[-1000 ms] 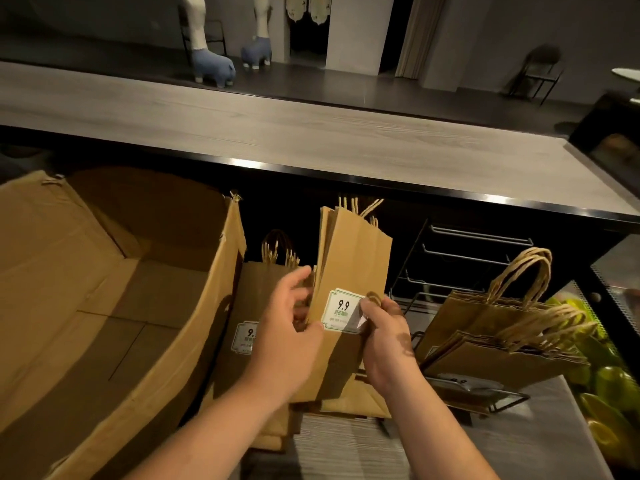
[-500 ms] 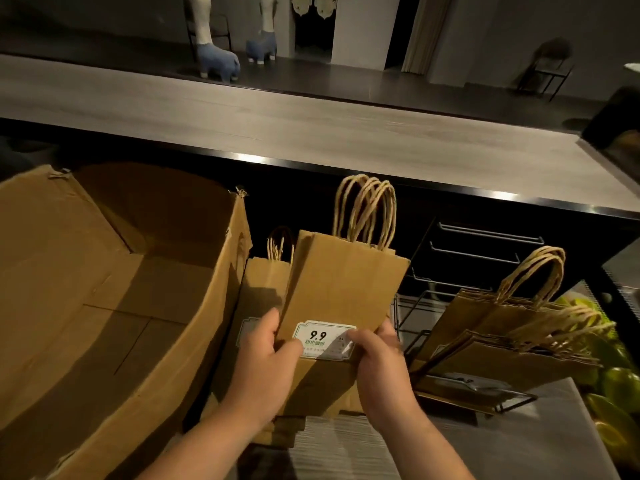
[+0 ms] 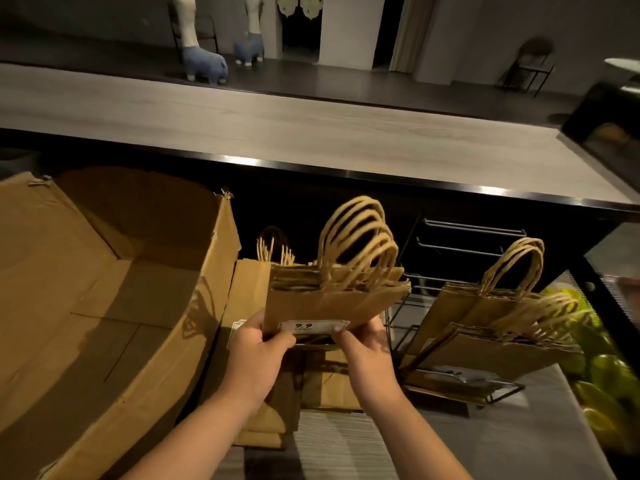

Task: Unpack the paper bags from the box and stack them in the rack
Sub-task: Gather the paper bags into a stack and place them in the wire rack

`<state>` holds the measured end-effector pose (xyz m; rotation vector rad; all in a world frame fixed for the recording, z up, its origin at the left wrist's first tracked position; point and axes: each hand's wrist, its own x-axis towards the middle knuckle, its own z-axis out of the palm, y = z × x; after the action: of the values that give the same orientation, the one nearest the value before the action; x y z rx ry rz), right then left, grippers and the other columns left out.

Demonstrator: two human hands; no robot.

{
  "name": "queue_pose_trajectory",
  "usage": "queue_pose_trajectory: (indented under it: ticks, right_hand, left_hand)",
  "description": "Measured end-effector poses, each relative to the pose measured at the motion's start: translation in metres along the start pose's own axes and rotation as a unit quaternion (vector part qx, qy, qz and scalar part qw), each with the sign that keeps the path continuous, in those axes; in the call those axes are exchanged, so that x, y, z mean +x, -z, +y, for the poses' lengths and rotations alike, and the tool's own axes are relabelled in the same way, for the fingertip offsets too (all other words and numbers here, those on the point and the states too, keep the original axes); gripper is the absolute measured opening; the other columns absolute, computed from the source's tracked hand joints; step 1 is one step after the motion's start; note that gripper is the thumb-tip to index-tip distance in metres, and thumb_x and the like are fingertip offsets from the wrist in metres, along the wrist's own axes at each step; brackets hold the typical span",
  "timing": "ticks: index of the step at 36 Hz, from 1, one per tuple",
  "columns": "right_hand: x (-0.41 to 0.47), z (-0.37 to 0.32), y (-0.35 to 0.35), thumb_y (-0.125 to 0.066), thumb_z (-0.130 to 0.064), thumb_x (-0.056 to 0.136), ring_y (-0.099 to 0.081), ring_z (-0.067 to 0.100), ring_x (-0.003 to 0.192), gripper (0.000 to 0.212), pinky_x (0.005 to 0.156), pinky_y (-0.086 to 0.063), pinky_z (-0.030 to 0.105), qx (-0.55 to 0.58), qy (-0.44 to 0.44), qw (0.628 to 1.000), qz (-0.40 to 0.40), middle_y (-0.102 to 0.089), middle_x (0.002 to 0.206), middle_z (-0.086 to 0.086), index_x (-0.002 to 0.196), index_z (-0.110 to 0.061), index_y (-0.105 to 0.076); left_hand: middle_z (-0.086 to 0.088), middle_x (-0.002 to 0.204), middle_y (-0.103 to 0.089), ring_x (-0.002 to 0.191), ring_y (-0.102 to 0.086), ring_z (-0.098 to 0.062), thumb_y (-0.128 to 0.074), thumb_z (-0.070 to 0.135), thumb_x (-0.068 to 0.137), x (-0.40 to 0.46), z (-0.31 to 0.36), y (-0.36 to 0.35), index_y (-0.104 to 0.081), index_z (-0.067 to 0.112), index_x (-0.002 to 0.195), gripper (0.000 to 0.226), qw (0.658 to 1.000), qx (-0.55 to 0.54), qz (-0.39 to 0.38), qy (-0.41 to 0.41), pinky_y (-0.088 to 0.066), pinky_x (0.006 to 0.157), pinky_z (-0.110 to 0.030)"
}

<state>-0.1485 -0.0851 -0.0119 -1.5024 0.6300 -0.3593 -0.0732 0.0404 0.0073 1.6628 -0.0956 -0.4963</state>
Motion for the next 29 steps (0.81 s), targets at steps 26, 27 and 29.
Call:
queue_pose_trajectory:
  ticks: [26, 27, 29]
  right_hand:
    - [-0.039, -0.109, 0.043, -0.056, -0.015, 0.094, -0.063, -0.002, 0.104, 0.030, 0.088, -0.053, 0.025, 0.030, 0.089, 0.995, -0.017, -0.068, 0.109, -0.016, 0.111, -0.041, -0.055]
    - [-0.042, -0.117, 0.046, -0.055, -0.017, 0.095, -0.061, -0.003, 0.104, 0.030, 0.086, -0.054, 0.023, 0.017, 0.098, 0.995, -0.022, -0.066, 0.111, -0.016, 0.113, -0.041, -0.053]
    - [-0.048, -0.135, 0.056, -0.054, -0.020, 0.097, -0.060, -0.005, 0.103, 0.027, 0.085, -0.054, 0.023, -0.018, 0.120, 0.992, -0.035, -0.063, 0.112, -0.017, 0.116, -0.039, -0.051]
  left_hand:
    - [0.018, 0.105, -0.065, 0.101, -0.058, 0.001, -0.079, 0.028, 0.074, -0.002, 0.070, -0.011, -0.061, 0.038, 0.107, 0.039, 0.958, 0.188, -0.120, -0.179, -0.050, 0.083, -0.016]
    - [0.018, 0.101, -0.067, 0.098, -0.061, 0.001, -0.080, 0.025, 0.074, -0.005, 0.078, -0.013, -0.063, 0.035, 0.104, 0.036, 0.960, 0.175, -0.114, -0.186, -0.052, 0.081, -0.017]
    - [0.021, 0.081, -0.072, 0.081, -0.066, 0.007, -0.076, 0.006, 0.074, -0.010, 0.094, -0.019, -0.064, 0.033, 0.089, 0.032, 0.961, 0.120, -0.137, -0.209, -0.051, 0.064, -0.008]
